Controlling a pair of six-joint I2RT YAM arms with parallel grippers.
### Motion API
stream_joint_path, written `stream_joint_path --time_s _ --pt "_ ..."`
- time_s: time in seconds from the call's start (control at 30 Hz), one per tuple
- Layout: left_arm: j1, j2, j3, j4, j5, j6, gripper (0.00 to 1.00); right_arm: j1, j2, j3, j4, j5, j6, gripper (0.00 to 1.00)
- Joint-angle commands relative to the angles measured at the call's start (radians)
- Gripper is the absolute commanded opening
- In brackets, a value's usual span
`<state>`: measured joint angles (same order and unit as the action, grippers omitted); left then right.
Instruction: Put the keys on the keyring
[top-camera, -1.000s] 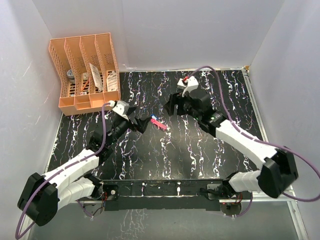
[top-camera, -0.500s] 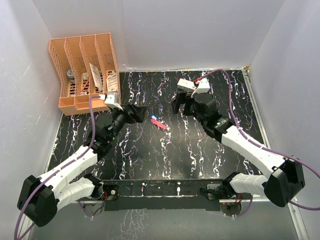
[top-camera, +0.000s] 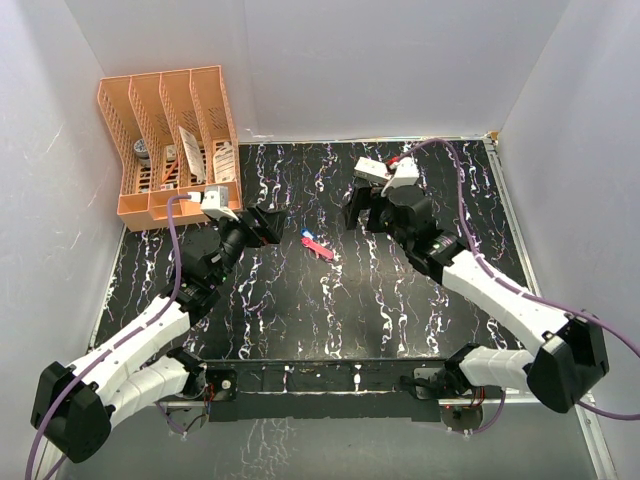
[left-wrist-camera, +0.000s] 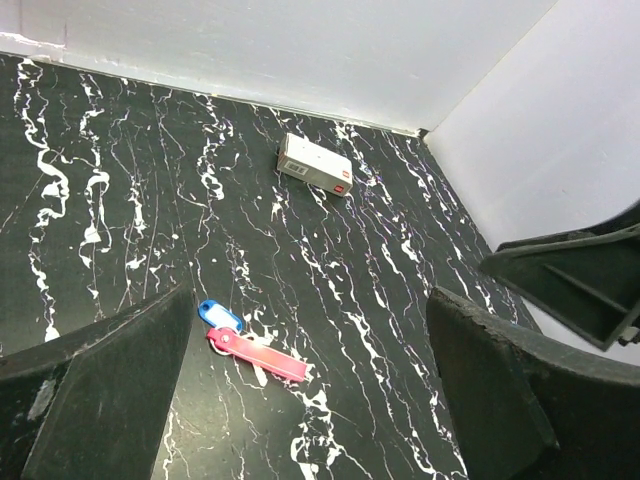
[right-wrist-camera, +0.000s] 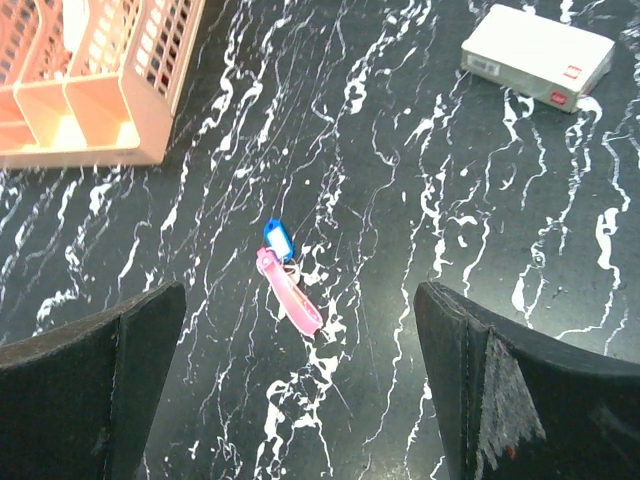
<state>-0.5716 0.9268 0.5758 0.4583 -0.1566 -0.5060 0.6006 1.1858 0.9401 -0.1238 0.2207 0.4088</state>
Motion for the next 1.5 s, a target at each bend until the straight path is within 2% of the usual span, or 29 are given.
stream_joint_path --time_s 0.0,0.1,0.23,0.37,0.5,0.93,1.07,1.27,1.47 --pt "-0.004 0.004 0.036 -0.02 -0.005 -0.006 0.99 -0.002 0.147 0.084 -0.063 -0.165 -0.078 0.98" --pt "-0.003 0.018 0.036 -0.032 0.013 -0.024 0.99 0.002 0.284 0.159 -0.155 -0.278 -0.132 0.98" --pt "-0.003 0.014 0.017 -0.014 0.018 -0.032 0.99 0.012 0.316 0.092 -0.039 -0.322 -0.156 0.98" --pt "-0.003 0.02 0.025 -0.024 0.019 -0.03 0.99 0.014 0.382 0.108 -0.039 -0.357 -0.19 0.98" --pt "-0.002 0.032 0.011 -0.004 0.018 -0.036 0.99 0.025 0.445 0.112 -0.002 -0.366 -0.208 0.97" --pt "-0.003 0.04 -0.004 0.005 0.005 -0.027 0.99 0.042 0.587 0.158 0.106 -0.311 -0.264 0.82" --pt "-0.004 0.047 0.001 0.0 0.003 -0.026 0.99 0.042 0.625 0.179 0.103 -0.322 -0.265 0.71" --pt "-0.003 0.047 -0.001 -0.004 -0.003 -0.023 0.99 0.042 0.645 0.175 0.109 -0.321 -0.264 0.62" --pt "-0.004 0.053 -0.004 -0.002 -0.003 -0.022 0.99 0.044 0.639 0.155 0.11 -0.319 -0.262 0.45"
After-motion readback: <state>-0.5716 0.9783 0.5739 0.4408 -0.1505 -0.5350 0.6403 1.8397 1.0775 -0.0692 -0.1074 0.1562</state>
